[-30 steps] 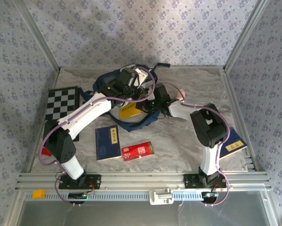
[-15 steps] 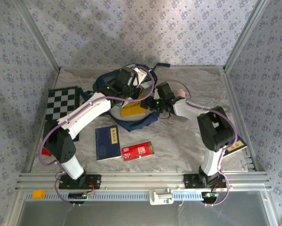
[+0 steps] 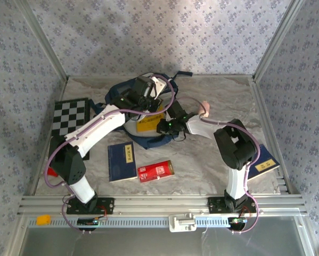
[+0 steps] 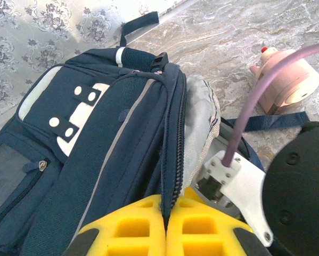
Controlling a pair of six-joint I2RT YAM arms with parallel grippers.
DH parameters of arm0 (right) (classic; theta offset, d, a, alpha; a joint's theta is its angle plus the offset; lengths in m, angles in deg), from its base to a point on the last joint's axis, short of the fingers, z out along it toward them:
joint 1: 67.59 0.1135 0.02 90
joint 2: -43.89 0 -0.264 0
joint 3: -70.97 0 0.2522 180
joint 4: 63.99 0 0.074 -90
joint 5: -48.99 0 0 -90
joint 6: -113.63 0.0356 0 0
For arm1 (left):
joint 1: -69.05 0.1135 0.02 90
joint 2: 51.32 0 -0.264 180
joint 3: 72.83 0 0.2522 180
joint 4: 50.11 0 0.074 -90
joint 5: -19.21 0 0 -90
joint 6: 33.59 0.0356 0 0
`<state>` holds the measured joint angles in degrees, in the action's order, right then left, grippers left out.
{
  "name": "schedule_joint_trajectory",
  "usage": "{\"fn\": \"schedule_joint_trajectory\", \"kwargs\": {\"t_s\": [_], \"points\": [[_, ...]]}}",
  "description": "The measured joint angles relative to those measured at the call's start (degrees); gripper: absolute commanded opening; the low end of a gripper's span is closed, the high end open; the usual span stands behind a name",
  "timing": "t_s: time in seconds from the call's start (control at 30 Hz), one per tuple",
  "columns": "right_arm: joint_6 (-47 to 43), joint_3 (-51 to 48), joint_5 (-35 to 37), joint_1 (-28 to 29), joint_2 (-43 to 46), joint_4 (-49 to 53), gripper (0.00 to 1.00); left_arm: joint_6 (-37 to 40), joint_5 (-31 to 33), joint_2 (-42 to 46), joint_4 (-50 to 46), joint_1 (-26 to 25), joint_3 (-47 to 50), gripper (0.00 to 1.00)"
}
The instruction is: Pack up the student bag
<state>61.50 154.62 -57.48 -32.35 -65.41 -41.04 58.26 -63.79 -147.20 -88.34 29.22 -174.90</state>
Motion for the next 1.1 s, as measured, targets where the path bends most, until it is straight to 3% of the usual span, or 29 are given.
{"fn": "schedule_joint_trajectory", "kwargs": {"t_s": [0.43,0.57,0.83,0.9,1.1], "points": [[-3.72,3.54,7.06,-0.94,-2.25,-5.51,0.19,0.02,-1.40,0.11,-0.13,0.11,0.00,0.00],[-3.91,1.38,6.23,-1.42,-0.57,-7.50,0.31,0.02,-1.40,0.22,-0.17,0.11,0.00,0.00],[-4.31,-10.60,6.69,-1.84,21.44,-3.17,0.40,-1.62,-2.32,1.09,0.42,0.09,3.37,0.00],[-4.20,-11.30,7.65,-3.17,27.08,0.72,0.49,-3.30,-3.69,1.40,0.98,0.09,5.31,0.00],[-3.87,-14.43,12.68,-9.40,40.68,14.99,0.62,-8.48,-6.95,1.57,3.02,-1.42,11.28,0.01]]}}
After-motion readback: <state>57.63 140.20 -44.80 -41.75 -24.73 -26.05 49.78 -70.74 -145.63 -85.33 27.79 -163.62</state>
